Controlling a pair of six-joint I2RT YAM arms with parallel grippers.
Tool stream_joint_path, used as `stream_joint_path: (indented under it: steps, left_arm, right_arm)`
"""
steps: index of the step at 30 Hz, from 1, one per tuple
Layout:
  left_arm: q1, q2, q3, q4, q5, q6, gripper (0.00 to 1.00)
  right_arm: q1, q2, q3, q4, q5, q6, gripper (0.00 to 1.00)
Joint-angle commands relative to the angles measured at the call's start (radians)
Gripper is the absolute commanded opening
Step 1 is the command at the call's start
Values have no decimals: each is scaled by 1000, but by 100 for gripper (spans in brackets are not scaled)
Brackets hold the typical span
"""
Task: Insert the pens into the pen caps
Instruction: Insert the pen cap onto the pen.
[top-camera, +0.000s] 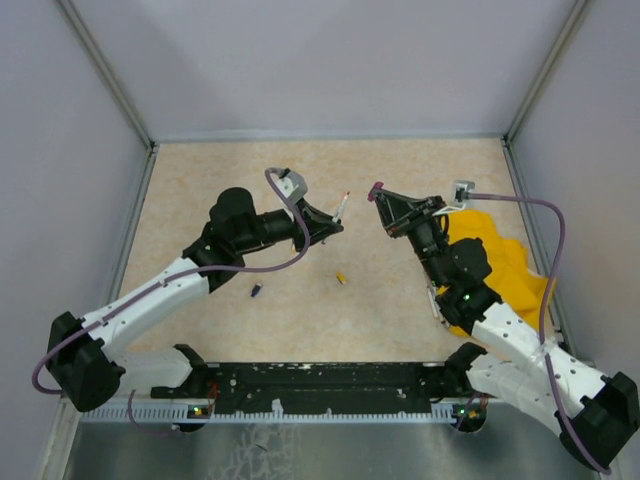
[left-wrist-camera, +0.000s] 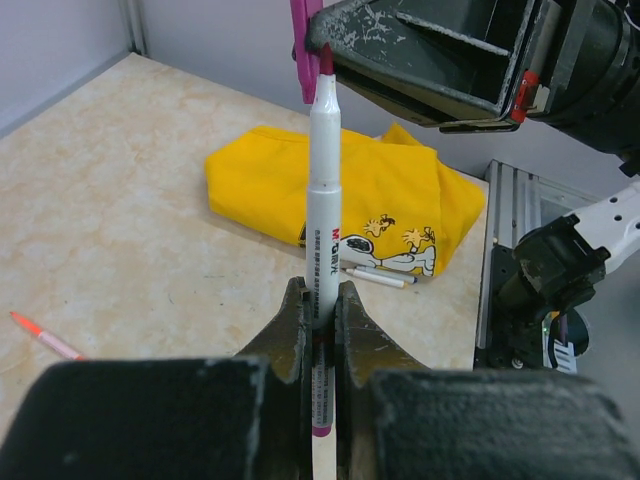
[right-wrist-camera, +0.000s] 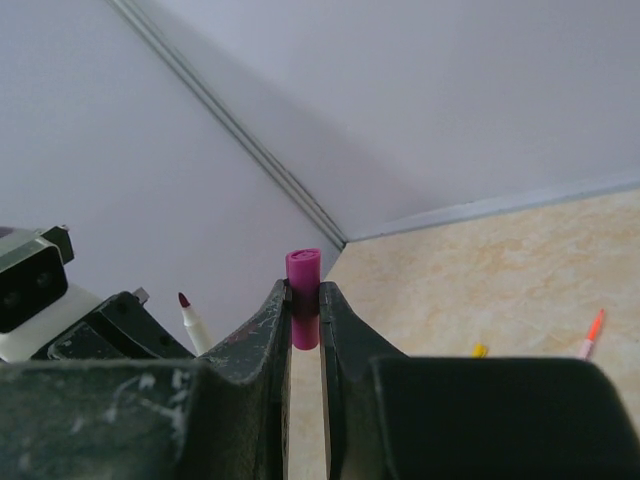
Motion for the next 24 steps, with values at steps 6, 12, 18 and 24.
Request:
stream_joint_path:
  steps: [6, 12, 18, 24]
  left_arm:
    - [-8, -2, -16, 37, 43, 22, 0]
    - [-8, 2, -17, 35, 49, 19, 0]
    - [-9, -1, -18, 29, 49, 25, 0]
    - [-8, -5, -23, 25, 49, 25, 0]
  right_arm:
    - [1, 56, 73, 227, -102, 52, 0]
    - [1, 85, 91, 261, -154, 63, 0]
    - [1, 105, 105, 280, -169, 66, 0]
    - [1, 121, 117, 283, -185, 66, 0]
